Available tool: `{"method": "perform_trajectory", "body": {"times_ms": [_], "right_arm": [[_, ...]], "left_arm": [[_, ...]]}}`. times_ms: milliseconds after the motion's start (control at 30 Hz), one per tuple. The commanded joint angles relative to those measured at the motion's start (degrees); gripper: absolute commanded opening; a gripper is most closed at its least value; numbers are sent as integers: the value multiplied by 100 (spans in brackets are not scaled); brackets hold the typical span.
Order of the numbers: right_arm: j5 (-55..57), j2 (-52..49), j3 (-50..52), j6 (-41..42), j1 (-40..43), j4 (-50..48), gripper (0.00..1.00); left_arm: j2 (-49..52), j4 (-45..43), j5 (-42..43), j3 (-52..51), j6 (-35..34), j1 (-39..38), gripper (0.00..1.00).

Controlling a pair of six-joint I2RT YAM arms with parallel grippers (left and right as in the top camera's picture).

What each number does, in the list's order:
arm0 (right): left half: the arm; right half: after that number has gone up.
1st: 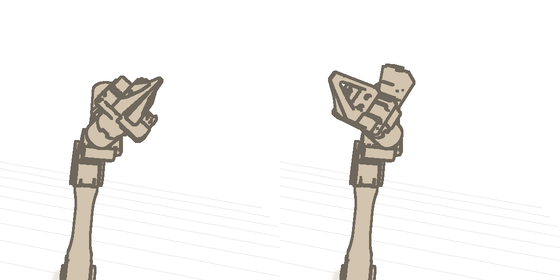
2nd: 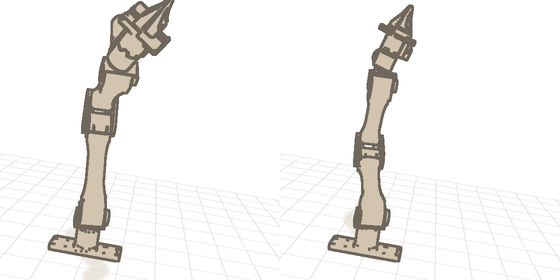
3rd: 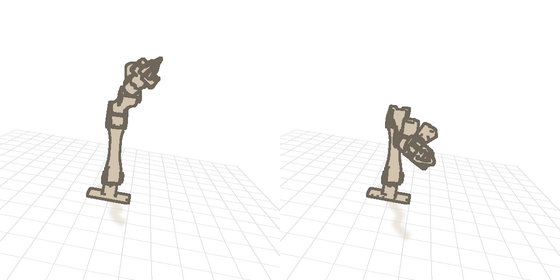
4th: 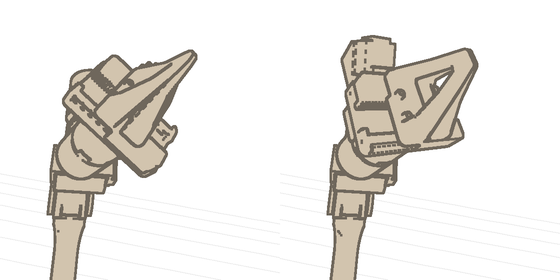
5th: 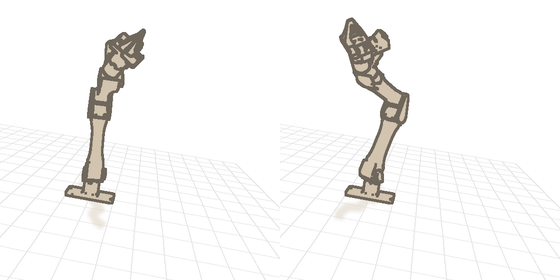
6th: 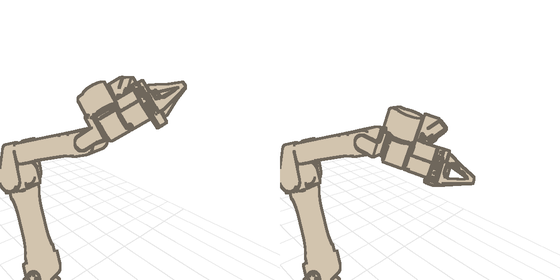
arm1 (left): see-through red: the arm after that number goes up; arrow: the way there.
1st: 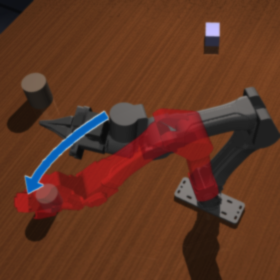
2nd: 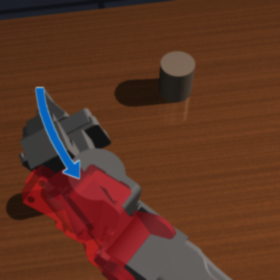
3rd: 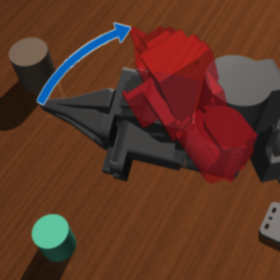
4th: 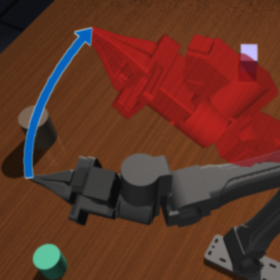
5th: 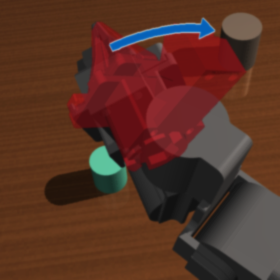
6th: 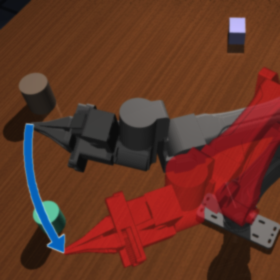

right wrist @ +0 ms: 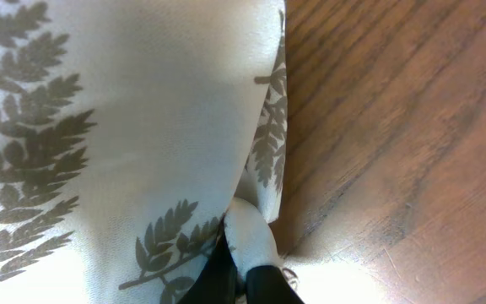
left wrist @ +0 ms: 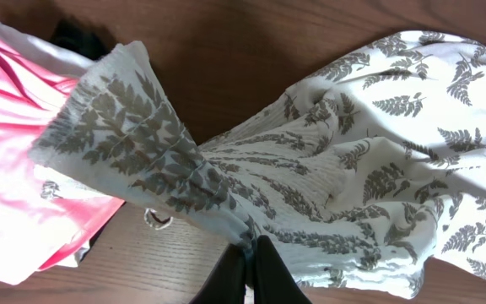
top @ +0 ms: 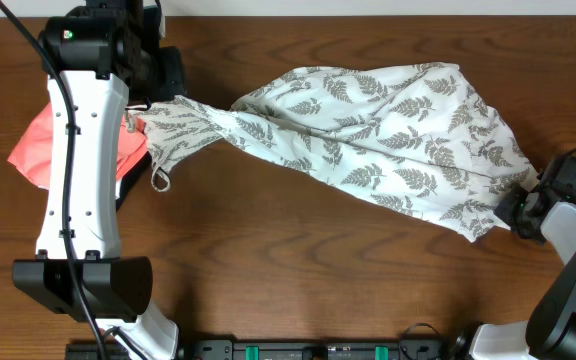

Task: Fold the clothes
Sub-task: 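Pull the shirt corner rightward with the right gripper to stretch it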

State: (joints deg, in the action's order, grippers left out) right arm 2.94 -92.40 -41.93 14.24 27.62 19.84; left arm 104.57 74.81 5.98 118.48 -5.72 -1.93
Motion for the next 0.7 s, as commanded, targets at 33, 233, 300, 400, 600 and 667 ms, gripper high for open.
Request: {"method": "perform_trajectory", "body": {"times_ms": [33,233,300,400,600,667], "right_arm": [[-87,-7,116,-13,20,138,1],[-76,796,-446,-7,57,352,1],[17,1019,-756,-9,114,424,1],[393,1176,-1279,-13,214,715,1],[975,1176,-1963,-184,560,1257,1],[973,1176,-2085,-212,778,1351,1]], "left_arm": [[24,20,-68,-20,76,46,6],[24,-7,-72,-20,81,46,6],[24,-13,-72,-20,81,46,6],[24,9,-72,-20,81,46,6],[24,118,-74,-20,81,46,6],[24,129,-76,-20,79,46,6]]}}
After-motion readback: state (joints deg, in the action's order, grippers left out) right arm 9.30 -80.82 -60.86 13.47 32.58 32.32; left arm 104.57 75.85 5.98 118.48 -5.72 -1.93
